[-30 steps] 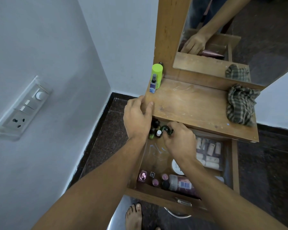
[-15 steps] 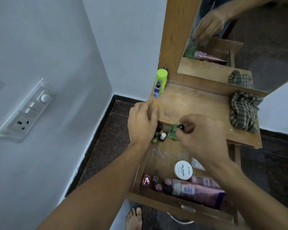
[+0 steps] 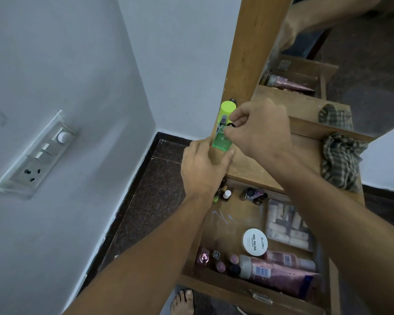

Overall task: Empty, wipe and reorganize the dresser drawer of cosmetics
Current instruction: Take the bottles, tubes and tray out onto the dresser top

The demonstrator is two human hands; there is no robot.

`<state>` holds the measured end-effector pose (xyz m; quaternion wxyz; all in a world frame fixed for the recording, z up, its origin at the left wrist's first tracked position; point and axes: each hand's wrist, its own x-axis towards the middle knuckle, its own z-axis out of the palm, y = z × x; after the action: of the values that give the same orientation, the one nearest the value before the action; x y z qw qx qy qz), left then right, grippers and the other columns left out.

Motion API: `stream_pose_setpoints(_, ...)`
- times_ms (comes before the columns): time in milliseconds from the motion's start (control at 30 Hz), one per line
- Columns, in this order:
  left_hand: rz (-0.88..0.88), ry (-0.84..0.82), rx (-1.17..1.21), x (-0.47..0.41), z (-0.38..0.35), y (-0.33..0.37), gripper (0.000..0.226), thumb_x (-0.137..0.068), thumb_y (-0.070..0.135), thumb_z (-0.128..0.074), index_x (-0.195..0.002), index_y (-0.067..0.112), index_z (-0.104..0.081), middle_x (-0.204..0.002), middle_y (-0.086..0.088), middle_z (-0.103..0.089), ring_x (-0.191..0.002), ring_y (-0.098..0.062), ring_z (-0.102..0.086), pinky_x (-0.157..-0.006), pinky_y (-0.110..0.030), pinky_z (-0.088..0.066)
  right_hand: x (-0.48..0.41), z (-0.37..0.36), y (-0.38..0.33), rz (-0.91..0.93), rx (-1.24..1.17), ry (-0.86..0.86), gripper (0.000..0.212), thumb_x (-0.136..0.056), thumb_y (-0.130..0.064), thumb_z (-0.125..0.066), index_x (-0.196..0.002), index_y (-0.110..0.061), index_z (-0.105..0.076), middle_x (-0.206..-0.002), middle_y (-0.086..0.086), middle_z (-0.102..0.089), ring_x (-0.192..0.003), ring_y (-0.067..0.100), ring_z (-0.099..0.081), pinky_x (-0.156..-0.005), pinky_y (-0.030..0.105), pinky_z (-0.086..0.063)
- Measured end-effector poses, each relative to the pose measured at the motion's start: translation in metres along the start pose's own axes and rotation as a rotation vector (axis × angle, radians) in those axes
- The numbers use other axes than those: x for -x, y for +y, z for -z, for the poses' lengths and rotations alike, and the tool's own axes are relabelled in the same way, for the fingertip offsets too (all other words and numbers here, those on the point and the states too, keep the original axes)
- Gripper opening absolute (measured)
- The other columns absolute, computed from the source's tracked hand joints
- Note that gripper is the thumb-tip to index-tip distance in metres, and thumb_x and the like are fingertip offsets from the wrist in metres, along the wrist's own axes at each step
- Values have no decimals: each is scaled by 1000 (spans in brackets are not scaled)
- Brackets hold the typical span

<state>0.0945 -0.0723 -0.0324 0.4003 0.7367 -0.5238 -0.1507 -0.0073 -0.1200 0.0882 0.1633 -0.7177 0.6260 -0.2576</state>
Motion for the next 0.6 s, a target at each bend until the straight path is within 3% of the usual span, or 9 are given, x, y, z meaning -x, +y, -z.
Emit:
stream_pose_setpoints(267,15,-16,-40,-9,-4,0,54,-84,53,-67,-126,20,-70,-111,0,-67,-103,-20,-56,-83,-34,-49,-10,-19,1,-23,27,-22,22,-76,-24,-82,-98,-21,-80,-89,-2,-76,-85,17,-71,-79,34,-61)
stream_pose_setpoints(600,45,-20,-35,-11,-13,-1,56,-85,55,-62,-127,20,-69,-110,0,-62,-104,-17,-54,-86,-33,-49,-17,-26,4,-49,46,-45,20,-81,-27,-81,-100,-23,-79,-93,1,-75,-87,19,-71,-79,37,-62)
